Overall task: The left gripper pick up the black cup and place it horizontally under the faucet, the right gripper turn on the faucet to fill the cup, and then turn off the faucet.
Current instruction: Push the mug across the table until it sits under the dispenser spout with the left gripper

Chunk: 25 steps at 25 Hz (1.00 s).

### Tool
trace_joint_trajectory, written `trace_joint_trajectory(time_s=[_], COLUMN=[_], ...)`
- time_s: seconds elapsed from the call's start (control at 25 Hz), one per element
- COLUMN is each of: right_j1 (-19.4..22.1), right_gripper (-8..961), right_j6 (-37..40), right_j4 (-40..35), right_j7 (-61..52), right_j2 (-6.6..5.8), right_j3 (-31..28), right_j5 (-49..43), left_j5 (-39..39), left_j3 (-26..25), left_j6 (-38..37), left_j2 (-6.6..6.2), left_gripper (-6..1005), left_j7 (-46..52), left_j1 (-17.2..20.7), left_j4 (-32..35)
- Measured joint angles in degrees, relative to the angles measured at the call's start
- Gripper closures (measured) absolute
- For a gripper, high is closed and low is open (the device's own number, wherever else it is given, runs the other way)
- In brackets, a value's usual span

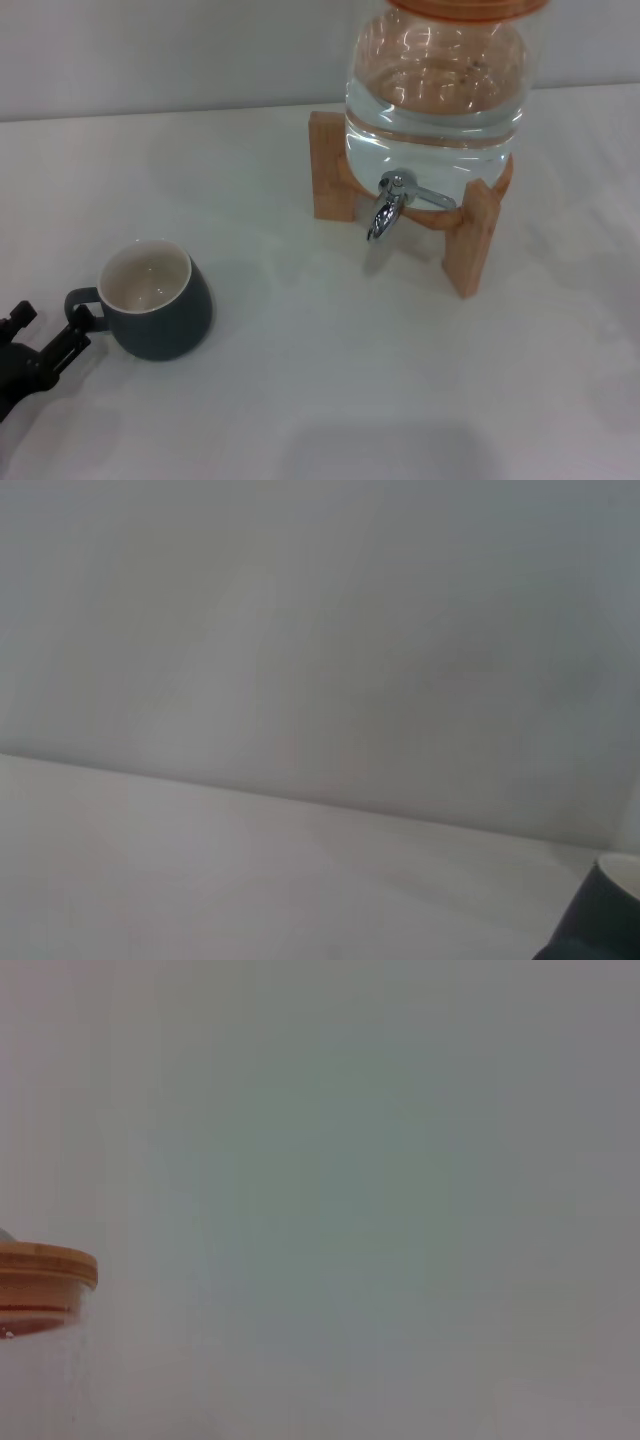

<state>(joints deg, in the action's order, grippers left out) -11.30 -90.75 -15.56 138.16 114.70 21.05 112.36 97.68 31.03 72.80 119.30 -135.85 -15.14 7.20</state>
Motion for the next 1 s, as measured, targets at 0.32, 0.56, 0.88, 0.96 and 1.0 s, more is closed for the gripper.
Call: trace_joint_trajectory(time_s=[0.32, 0.56, 0.88, 0.96, 1.0], right_j1=[0.0, -0.1, -0.2, -0.2, -0.2], right_gripper=[125, 125, 126, 126, 126], right_j6=[0.0, 0.0, 0.0, 0.0, 0.0], right_j4=[0.1, 0.3, 0.3, 0.3, 0.3], right_j7=[0.0, 0.0, 0.0, 0.0, 0.0], right_j2=[0.00, 0.00, 0.00, 0.00, 0.00], right_j3=[0.1, 0.0, -0.1, -0.2, -0.3], right_j5=[0.0, 0.0, 0.0, 0.0, 0.0], left_j5=[-0.5, -0.6, -2.5, -2.9, -2.9], left_j3=[0.0, 0.0, 0.1, 0.1, 0.1], left_j6=[-1.2, -1.8, -2.1, -2.0, -2.0], left_j2=[-0.21, -0.31, -0.31, -0.30, -0.28], left_gripper=[168, 171, 176, 177, 178], left_j7=[1.1, 2.6, 4.0, 4.0, 3.9], left_j1=[-1.5, -2.0, -2.6, -2.7, -2.7], left_j4=[0.1, 0.3, 0.5, 0.5, 0.5])
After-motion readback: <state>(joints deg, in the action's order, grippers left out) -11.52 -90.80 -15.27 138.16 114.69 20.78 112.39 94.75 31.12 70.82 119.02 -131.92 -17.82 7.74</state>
